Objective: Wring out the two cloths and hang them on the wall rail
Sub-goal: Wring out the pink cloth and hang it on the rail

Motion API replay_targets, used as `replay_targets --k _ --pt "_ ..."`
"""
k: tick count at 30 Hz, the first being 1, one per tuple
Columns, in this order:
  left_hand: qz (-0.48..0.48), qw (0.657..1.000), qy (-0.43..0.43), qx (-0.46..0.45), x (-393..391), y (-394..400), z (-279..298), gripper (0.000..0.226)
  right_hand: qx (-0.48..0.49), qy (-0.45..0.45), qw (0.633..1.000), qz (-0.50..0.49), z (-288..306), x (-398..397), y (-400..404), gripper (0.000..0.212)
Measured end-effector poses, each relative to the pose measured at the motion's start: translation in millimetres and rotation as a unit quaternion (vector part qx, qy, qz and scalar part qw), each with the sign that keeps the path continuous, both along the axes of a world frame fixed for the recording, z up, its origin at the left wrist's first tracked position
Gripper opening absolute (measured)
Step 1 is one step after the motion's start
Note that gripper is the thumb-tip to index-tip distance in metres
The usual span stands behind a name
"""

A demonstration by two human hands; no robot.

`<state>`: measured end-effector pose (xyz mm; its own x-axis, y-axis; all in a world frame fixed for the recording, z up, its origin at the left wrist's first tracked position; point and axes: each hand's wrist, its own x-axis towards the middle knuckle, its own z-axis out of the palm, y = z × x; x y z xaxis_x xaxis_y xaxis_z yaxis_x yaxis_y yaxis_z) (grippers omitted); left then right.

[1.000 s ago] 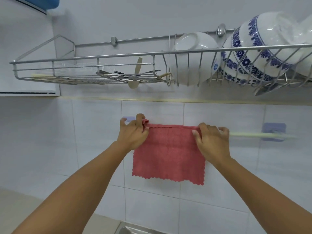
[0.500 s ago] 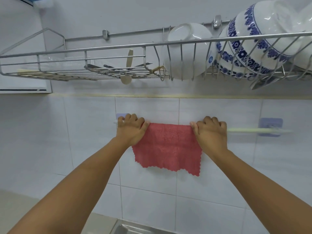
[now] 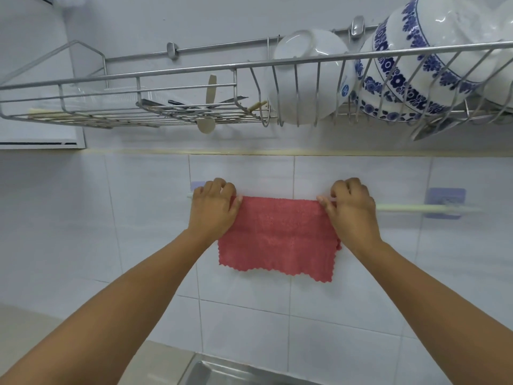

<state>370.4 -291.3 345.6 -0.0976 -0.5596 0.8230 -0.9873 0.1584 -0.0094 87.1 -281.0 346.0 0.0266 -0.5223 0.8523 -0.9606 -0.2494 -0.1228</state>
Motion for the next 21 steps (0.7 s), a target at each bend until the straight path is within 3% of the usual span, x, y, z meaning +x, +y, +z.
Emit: replay_targets --k 6,12,14,18,21 --pt "-0.047 0.999 0.004 -0.001 -3.6 17.0 -14.3 0.027 0.035 -0.032 0.998 0.034 4.1 -5.2 2.2 0.035" --pt "-0.038 0.991 0.008 0.127 8.3 12.5 -5.0 0.043 0.051 0.027 0.998 0.007 -2.3 -10.8 6.2 0.048" --pt "-0.052 0.987 0.038 0.147 9.6 13.4 -0.3 0.043 0.049 0.022 0.998 0.016 -2.3 -9.4 6.6 0.046" --pt "-0.046 0.995 0.043 0.074 11.5 21.3 0.5 0.037 0.03 0.015 0.999 0.041 -2.5 -9.8 7.1 0.036" --pt "-0.046 0.991 0.032 0.121 19.6 23.4 3.4 0.041 0.035 0.007 0.998 0.05 -1.9 -10.8 6.7 0.032"
